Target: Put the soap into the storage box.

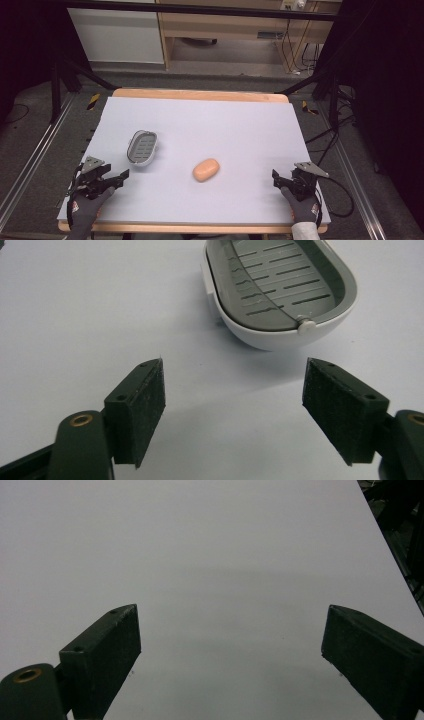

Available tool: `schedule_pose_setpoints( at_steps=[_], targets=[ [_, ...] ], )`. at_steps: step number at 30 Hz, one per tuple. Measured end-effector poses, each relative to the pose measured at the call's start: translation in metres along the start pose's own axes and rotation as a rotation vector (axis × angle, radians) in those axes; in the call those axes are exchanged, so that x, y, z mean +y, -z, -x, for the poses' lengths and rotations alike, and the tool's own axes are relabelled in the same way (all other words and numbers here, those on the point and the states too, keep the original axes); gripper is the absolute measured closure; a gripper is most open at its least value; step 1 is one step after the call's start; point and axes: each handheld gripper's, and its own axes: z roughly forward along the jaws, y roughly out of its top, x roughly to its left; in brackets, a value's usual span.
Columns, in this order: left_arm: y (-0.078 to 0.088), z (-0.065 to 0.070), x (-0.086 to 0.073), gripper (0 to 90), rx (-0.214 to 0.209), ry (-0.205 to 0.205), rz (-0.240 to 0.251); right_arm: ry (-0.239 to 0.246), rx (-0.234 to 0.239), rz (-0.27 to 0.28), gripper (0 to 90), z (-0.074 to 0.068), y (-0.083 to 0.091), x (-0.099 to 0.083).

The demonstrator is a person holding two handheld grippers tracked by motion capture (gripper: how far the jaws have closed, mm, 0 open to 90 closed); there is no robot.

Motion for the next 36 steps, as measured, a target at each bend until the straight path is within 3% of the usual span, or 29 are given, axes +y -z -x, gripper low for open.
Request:
schedule_pose_setpoints(
  at_steps=[7,10,21,36],
  targets=[
    [0.001,0.01,0.001,26.2,-0.027,-0.005,0.004,0.029,0.007,-0.016,7.6,-0.006,-0.001,-0.001],
    [0.0,0.015,0.002,26.3,-0.037,-0.025,-0.009,0.05,0.007,-0.021,7.3,-0.008,-0.002,-0.001],
    [-0.001,0.038,0.005,26.3,-0.087,-0.075,-0.01,0.056,0.02,-0.027,6.7,-0.012,-0.001,0.0],
    [-0.004,0.058,0.011,26.2,-0.119,-0.106,-0.002,0.067,0.032,-0.028,6.2,-0.017,-0.001,0.001]
  ],
)
